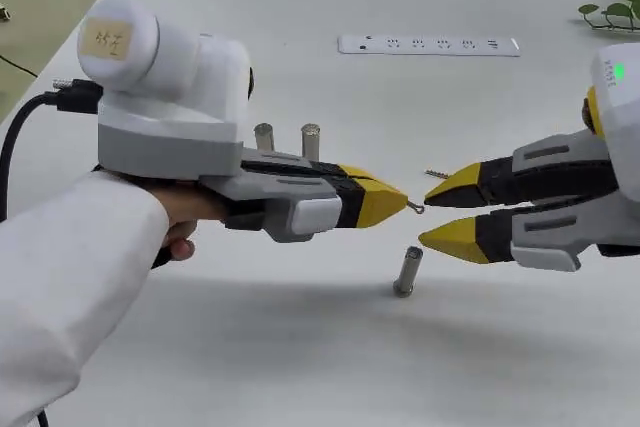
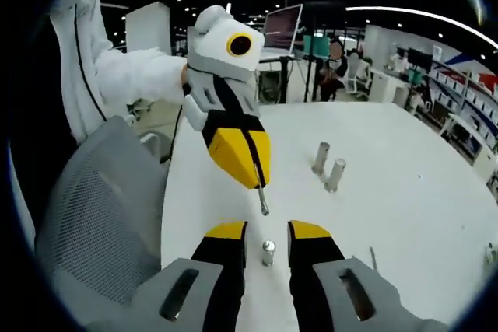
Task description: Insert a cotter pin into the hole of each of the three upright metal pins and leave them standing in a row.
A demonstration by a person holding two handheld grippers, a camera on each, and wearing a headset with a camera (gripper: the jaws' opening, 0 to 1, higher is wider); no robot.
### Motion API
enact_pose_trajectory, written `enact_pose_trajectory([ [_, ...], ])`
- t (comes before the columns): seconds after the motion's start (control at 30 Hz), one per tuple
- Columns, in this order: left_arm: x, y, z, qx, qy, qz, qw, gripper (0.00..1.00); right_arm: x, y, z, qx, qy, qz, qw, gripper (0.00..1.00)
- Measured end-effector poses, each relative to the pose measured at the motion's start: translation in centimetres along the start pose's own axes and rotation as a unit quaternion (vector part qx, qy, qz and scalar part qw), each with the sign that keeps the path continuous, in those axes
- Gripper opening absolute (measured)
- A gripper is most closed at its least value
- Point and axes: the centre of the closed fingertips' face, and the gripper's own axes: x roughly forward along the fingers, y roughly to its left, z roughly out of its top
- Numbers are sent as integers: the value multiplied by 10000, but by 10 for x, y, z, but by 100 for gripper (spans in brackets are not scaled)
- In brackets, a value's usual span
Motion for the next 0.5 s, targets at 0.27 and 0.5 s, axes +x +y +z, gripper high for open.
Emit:
enact_pose_trajectory([
  [0.27,1,-10,4,411,-4,-217,9989,0,3,14,8,478,-404,495,9968,13],
  [0.5,0,-14,7,637,-37,-366,9973,0,2,18,8,696,-538,649,9940,9],
])
